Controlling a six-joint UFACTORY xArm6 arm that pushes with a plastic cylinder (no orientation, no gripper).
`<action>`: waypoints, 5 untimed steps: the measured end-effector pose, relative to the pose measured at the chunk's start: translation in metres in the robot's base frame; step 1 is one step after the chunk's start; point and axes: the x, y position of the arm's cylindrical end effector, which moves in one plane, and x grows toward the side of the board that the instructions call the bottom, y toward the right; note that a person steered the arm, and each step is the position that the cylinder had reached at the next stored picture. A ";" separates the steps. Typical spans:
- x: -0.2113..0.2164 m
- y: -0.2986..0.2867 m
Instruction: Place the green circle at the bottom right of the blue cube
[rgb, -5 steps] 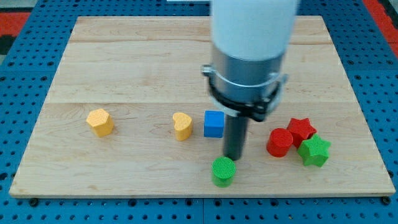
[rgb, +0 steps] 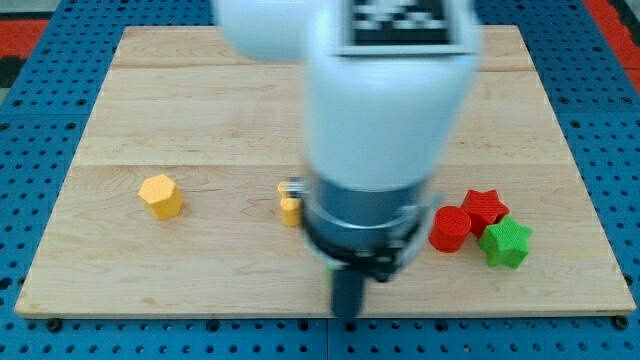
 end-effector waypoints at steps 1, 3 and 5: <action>0.001 -0.041; -0.023 0.050; -0.083 0.095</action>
